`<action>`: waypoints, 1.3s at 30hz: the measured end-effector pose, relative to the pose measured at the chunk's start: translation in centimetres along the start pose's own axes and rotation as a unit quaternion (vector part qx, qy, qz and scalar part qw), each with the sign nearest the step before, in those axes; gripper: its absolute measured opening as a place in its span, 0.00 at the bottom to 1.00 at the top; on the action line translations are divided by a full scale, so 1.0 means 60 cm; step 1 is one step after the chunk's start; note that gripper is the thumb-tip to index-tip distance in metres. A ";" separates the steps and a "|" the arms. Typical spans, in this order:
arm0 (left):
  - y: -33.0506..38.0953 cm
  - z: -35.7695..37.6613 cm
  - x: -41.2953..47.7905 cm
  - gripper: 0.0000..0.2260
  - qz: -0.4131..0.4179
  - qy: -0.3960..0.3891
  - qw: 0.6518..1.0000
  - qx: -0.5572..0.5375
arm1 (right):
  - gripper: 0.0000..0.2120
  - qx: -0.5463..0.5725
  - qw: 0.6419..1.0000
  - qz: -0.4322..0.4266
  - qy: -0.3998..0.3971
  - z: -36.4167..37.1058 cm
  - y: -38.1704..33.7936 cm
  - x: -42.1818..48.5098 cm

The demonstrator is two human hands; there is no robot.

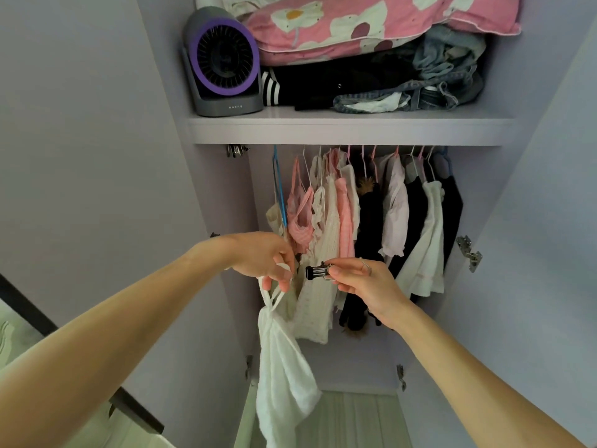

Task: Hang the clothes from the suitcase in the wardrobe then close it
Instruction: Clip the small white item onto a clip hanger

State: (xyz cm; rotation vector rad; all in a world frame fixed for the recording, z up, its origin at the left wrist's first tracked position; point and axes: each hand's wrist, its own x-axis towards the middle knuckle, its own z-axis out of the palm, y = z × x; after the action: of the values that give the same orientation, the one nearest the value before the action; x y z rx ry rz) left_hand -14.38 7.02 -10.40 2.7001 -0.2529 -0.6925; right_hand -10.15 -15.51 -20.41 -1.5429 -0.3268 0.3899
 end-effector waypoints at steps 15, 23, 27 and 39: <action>0.011 -0.016 -0.021 0.05 0.053 0.142 0.985 -0.089 | 0.06 0.119 0.993 0.004 -0.019 0.018 -0.006 0.012; 0.004 -0.035 -0.032 0.04 0.070 0.144 0.984 -0.084 | 0.06 0.150 0.988 0.001 -0.016 0.018 -0.028 0.027; 0.007 -0.040 -0.032 0.04 0.080 0.160 0.980 -0.090 | 0.06 0.154 0.988 -0.005 -0.029 0.025 -0.040 0.030; -0.003 -0.046 -0.050 0.05 0.063 0.115 0.975 -0.180 | 0.08 0.168 0.977 0.014 -0.129 0.036 -0.060 0.036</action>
State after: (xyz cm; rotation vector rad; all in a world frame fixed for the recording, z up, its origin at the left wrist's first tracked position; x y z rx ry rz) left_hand -15.62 8.70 -6.89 2.3651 -0.2138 -0.3453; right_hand -9.03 -12.57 -16.90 -1.1677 -0.4189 0.6367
